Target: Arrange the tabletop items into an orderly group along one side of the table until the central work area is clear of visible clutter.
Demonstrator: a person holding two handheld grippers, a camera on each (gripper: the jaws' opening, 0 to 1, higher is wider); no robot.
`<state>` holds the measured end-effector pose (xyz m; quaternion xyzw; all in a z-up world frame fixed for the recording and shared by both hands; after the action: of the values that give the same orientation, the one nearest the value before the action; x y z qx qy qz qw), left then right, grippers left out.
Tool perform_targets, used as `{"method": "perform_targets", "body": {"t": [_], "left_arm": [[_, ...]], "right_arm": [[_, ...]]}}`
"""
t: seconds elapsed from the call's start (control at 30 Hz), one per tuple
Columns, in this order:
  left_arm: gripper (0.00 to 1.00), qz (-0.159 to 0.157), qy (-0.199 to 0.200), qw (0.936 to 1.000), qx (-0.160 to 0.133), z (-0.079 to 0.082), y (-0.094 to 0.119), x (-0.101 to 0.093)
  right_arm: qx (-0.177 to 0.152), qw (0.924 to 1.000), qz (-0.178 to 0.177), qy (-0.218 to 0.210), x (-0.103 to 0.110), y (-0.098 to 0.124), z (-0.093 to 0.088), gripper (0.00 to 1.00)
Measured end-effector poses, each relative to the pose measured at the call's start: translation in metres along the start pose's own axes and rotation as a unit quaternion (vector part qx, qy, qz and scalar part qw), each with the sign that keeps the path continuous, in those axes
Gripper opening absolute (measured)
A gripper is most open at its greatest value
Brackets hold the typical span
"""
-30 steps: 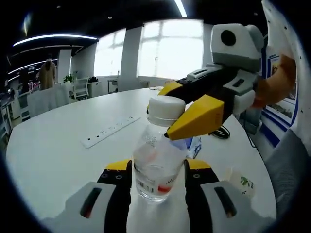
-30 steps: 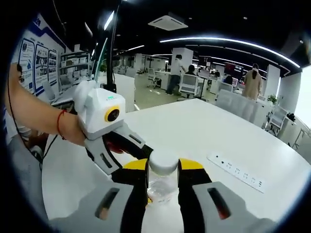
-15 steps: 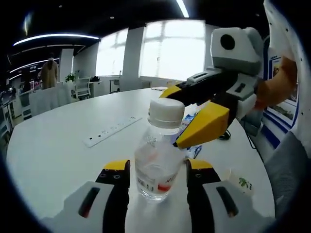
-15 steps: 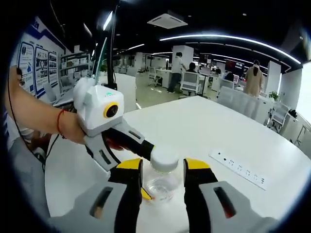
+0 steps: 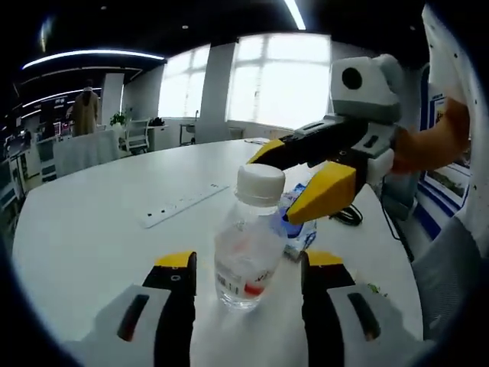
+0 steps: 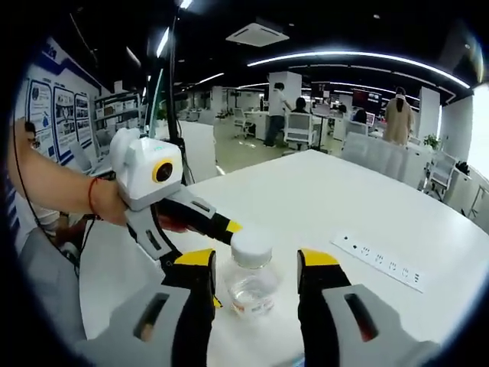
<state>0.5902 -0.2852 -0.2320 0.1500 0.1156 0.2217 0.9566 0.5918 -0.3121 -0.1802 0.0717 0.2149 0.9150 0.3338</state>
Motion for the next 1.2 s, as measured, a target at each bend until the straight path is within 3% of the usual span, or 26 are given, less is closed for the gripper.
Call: {"method": "perform_targets", "body": {"t": [0.7, 1.2], "left_arm": [[0.65, 0.036, 0.042, 0.9985, -0.002, 0.010, 0.036, -0.014], [0.70, 0.062, 0.069, 0.9956, -0.014, 0.021, 0.068, -0.041]], "right_arm": [[0.024, 0.9990, 0.033, -0.017, -0.006, 0.031, -0.015, 0.54], [0.043, 0.9956, 0.071, -0.043, -0.004, 0.071, -0.034, 0.55]]}}
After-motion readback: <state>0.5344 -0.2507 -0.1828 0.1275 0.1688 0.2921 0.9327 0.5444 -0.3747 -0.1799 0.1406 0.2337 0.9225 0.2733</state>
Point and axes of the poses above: the point that each gripper's makers call its tool centre point, and the gripper's own axes: y roughly backward along the fingers, x roughly to its left, z roughly out of its top, the point moved 1 cm from there along y, roughly backward along the fingers, and after that the axes turned 2 degrees about -z, right-handed, at the moved point
